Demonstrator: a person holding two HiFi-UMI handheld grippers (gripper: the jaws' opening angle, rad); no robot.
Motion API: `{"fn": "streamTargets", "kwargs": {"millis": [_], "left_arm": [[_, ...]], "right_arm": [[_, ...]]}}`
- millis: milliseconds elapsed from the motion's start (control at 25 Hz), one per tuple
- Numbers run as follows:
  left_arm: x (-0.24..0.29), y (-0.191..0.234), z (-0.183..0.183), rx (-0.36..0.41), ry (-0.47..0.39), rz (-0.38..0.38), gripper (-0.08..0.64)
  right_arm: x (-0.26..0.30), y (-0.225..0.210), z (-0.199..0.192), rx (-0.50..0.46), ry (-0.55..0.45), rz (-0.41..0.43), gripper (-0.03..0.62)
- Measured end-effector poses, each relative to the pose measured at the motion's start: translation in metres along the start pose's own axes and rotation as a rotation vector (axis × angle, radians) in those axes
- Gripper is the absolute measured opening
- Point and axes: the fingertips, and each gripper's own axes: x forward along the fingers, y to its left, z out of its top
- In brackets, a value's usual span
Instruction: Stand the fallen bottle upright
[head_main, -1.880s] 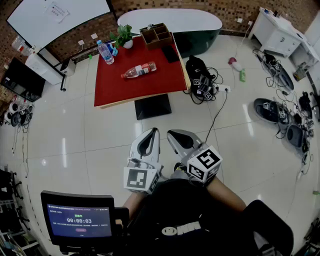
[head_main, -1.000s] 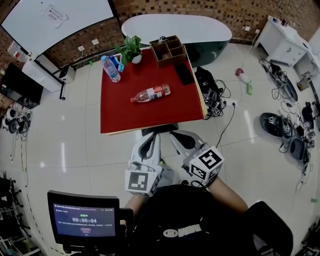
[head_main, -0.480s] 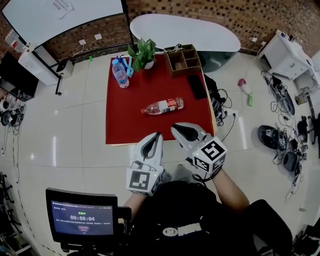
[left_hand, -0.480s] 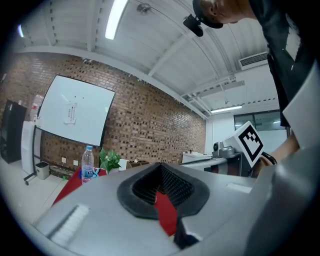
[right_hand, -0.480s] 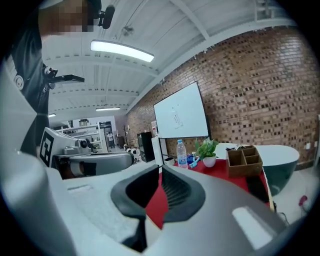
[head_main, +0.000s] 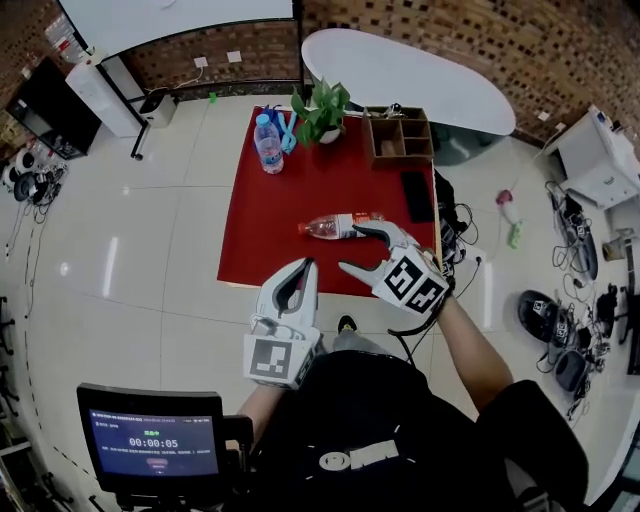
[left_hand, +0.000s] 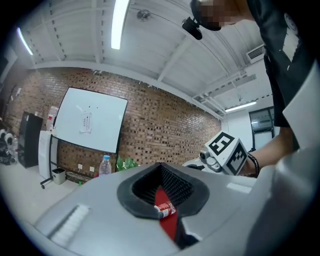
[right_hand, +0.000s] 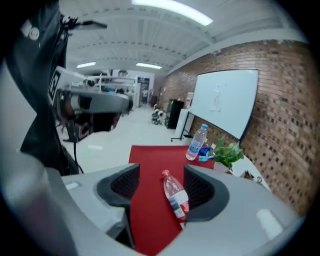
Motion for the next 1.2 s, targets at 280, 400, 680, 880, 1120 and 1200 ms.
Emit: {"fn": "streamTargets", "kwargs": {"millis": [280, 400, 680, 880, 1120, 1200], "left_arm": [[-0.01, 0.031, -0.006, -0.021, 0.032, 0.149, 0.003], [-0.016, 0.04, -0.009, -0.012, 0.022, 0.173, 0.003], [-0.038, 0.066, -0.018, -0.045, 0.044, 0.293, 0.003], [-0.048, 0.08, -0.024, -0.063, 0.052, 0.355, 0.003], [-0.053, 0.091, -0.023, -0.081, 0.057, 0.372, 0.003], [-0.054, 0.092, -0.022, -0.085, 0.056, 0.373, 0.003]], "right_arm": [[0.063, -0.009, -0.038, -0.435, 0.306, 0.115, 0.265], [0.089, -0.012, -0.045, -0.497, 0.352, 0.149, 0.265], [0.155, -0.022, -0.095, -0.531, 0.514, 0.233, 0.265], [0.178, -0.021, -0.112, -0.513, 0.558, 0.282, 0.265], [0.183, -0.02, -0.101, -0.476, 0.568, 0.31, 0.268], [0.183, -0.02, -0.1, -0.474, 0.599, 0.321, 0.272]]}}
